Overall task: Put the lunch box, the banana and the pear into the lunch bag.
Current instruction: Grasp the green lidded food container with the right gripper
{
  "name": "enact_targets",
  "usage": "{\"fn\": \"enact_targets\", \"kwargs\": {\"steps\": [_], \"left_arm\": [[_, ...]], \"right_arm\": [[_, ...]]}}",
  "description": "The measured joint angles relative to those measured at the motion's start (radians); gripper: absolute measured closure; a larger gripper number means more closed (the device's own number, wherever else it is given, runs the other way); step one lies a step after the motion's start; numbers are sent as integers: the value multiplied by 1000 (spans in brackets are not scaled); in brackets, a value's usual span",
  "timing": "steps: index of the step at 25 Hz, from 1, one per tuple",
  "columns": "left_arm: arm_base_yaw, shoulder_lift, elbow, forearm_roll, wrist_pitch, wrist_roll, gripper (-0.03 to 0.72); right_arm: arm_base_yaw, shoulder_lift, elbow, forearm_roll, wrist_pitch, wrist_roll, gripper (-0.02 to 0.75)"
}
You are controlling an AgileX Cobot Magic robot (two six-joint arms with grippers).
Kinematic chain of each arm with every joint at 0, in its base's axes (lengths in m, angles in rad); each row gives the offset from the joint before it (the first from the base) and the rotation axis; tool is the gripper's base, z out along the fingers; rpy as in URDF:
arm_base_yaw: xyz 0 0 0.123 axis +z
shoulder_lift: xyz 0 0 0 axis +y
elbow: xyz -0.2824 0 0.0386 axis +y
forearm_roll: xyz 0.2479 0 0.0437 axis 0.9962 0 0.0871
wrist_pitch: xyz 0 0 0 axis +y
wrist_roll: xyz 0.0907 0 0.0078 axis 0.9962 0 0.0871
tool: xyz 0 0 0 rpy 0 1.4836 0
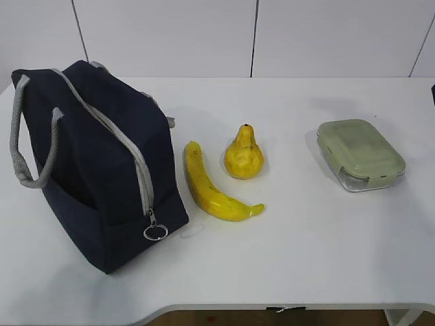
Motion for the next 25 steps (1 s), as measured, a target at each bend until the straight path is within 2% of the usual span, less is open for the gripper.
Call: {"fn": "enact_targets", "kwargs": {"steps": [2, 9, 16, 20, 25], "left_arm": [[0, 0, 0, 0, 0, 0, 254], [0, 0, 0, 0, 0, 0, 254], [0, 0, 0, 0, 0, 0, 254], [0, 0, 0, 0, 0, 0, 254], [0, 0, 0, 0, 0, 0, 254]], "right_arm": [[-40, 34, -6, 53, 2, -43, 219], [-168, 171, -6, 382, 8, -268, 219], [-247, 298, -8, 525, 16, -404, 222], [-252, 376, -8, 608, 38, -504, 223], [-252, 469, -42, 654, 41, -550, 223]]}}
